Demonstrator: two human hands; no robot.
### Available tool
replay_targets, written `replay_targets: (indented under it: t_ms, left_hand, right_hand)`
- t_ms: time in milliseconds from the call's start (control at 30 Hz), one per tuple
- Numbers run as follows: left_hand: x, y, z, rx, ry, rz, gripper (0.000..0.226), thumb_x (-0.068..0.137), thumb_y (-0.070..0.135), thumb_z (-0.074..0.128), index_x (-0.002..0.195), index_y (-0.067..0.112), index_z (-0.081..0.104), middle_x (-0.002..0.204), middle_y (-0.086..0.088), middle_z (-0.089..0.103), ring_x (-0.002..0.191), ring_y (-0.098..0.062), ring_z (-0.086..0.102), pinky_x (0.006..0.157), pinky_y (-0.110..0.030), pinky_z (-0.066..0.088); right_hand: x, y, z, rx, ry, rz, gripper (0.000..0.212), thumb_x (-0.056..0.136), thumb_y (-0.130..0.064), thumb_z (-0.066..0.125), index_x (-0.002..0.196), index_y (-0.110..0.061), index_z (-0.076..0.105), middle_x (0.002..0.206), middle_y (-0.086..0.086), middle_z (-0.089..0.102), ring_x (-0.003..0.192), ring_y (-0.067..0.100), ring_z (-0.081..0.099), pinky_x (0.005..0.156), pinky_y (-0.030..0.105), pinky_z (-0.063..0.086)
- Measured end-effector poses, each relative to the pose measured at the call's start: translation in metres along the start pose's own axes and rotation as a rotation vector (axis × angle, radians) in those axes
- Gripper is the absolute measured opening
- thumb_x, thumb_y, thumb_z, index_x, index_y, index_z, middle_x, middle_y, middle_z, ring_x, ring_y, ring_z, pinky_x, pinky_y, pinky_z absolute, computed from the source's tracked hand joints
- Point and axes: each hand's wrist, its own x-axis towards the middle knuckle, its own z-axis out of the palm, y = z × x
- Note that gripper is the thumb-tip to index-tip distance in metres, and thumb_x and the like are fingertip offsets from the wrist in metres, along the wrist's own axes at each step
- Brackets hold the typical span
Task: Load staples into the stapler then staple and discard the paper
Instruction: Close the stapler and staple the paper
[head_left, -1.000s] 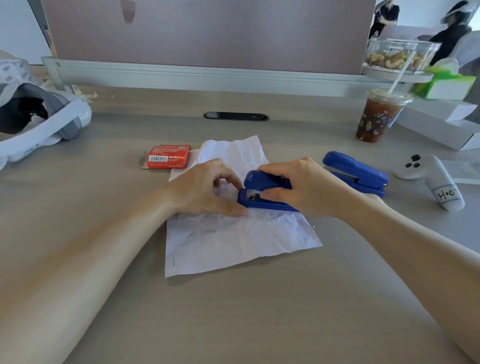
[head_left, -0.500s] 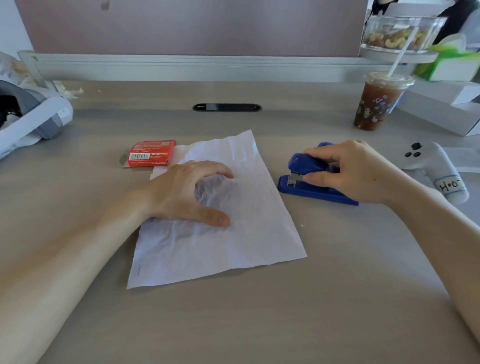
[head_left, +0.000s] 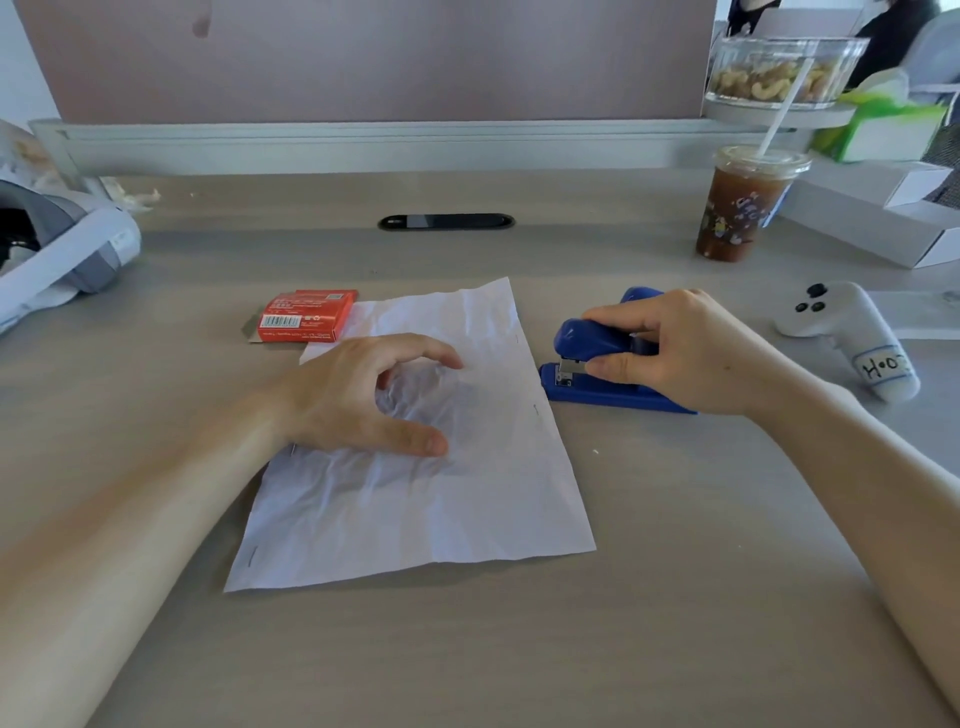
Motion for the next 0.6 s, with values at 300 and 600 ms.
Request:
replay_targets:
  t_ms: [300,600]
  left_hand:
    - [0.000,0.003,-0.001,0.014,0.031,0.004,0.080,0.057,0.066,0.072,0.127,0.031,0.057,0.104,0.045,0.054,0.081,0.013,0.053,0.072,-0.004,0.040]
    - [0.002,-0.001,0.000,-0.001,0.010,0.027,0.078,0.058,0.067,0.069,0.127,0.034,0.056,0.124,0.030,0.053,0.093,0.020,0.050,0.076,-0.001,0.037]
  right_hand:
    - [0.000,-0.001,0.002,0.033,0.000,0.002,0.030,0.087,-0.027,0.069,0.116,-0.029,0.068,0.070,-0.039,0.058,0.071,-0.010,0.055,0.066,0.002,0.037]
    - [0.001,-0.006,0.012,0.127,-0.002,-0.008,0.028,0.090,-0.029,0.066,0.117,-0.030,0.067,0.082,-0.011,0.071,0.071,0.013,0.059,0.068,0.017,0.042]
